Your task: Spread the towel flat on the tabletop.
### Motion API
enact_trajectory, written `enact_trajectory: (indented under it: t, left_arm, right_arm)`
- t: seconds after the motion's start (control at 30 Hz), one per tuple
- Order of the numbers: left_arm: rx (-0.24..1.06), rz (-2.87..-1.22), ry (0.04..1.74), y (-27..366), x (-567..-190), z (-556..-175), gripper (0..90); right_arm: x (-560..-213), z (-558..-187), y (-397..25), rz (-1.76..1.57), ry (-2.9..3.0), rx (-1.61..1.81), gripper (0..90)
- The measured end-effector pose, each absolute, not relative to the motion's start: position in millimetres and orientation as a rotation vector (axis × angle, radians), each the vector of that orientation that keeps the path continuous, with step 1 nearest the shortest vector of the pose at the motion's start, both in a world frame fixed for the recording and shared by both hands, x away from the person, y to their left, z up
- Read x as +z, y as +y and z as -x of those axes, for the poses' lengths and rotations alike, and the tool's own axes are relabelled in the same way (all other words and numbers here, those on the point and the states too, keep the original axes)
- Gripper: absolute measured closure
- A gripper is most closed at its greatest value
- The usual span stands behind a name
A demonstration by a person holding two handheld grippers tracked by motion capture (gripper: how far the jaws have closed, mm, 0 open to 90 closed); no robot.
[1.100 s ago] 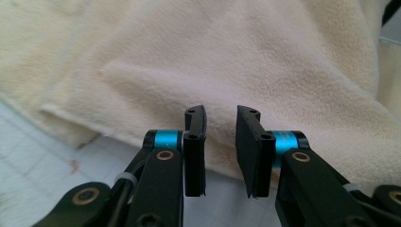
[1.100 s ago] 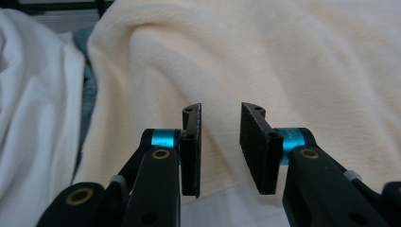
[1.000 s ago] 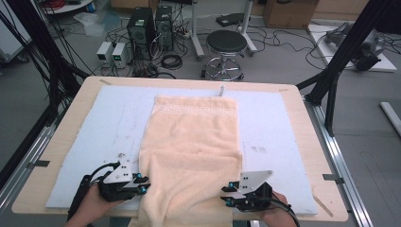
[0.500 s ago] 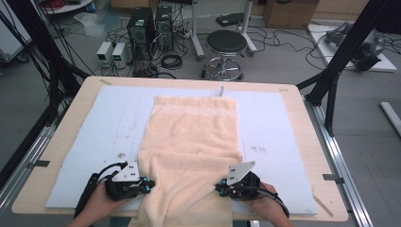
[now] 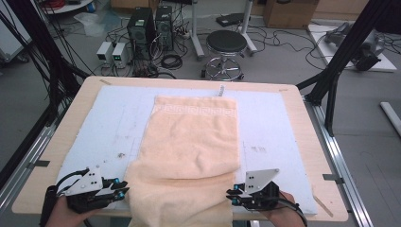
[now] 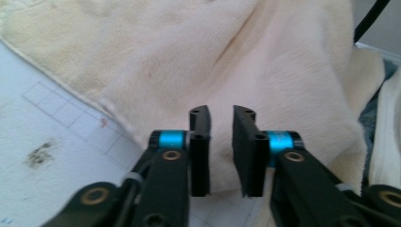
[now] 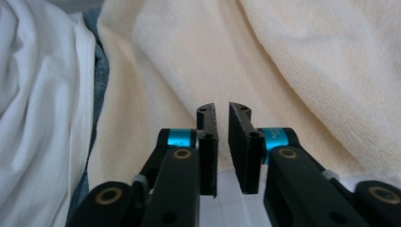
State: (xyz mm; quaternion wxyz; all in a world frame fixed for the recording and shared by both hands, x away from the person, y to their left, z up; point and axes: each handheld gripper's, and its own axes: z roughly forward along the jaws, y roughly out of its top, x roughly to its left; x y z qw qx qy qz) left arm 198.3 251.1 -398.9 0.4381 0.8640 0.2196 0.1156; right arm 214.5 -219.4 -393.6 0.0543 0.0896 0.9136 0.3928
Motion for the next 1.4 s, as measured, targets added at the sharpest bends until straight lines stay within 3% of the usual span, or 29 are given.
enact_trajectory:
  t: [0.13,0.23,0.33,0.43,0.7,0.8,0.9,1.07,1.23,1.3,1.4]
  left_arm:
    - [0.186,-2.196,0.494,235,-413,-204,64.5]
    - [0.132,-2.264,0.462,221,-427,-211,64.8]
    - [0.135,-2.297,0.436,211,-436,-216,69.7]
    - [0.116,-2.309,0.445,210,-434,-217,81.1]
    - [-0.015,-2.215,0.331,206,-417,-188,83.9]
    - [0.021,-2.189,0.298,202,-407,-186,81.3]
    - [0.093,-2.180,0.328,203,-404,-194,70.7]
    - [0.172,-2.207,0.392,206,-411,-217,63.6]
    - [0.152,-2.294,0.450,208,-432,-233,60.3]
    - [0.154,-2.283,0.456,211,-437,-234,61.2]
    - [0.136,-2.272,0.470,214,-437,-234,75.2]
  right_arm:
    - [-408,-217,-206,-0.211,2.834,1.160,68.5]
    - [-425,-223,-193,-0.208,2.871,1.091,66.0]
    - [-431,-231,-189,-0.223,2.863,1.096,76.9]
    - [-432,-233,-190,-0.223,2.870,1.099,85.5]
    - [-404,-205,-217,-0.156,2.971,1.087,86.8]
    - [-392,-191,-224,-0.095,3.026,1.108,85.0]
    - [-383,-188,-226,-0.112,2.964,1.211,74.7]
    - [-388,-211,-226,-0.227,2.817,1.232,65.7]
    - [-413,-239,-218,-0.334,2.783,1.160,60.1]
    - [-422,-249,-216,-0.399,2.764,1.131,60.3]
    - [-435,-258,-214,-0.432,2.807,1.087,68.0]
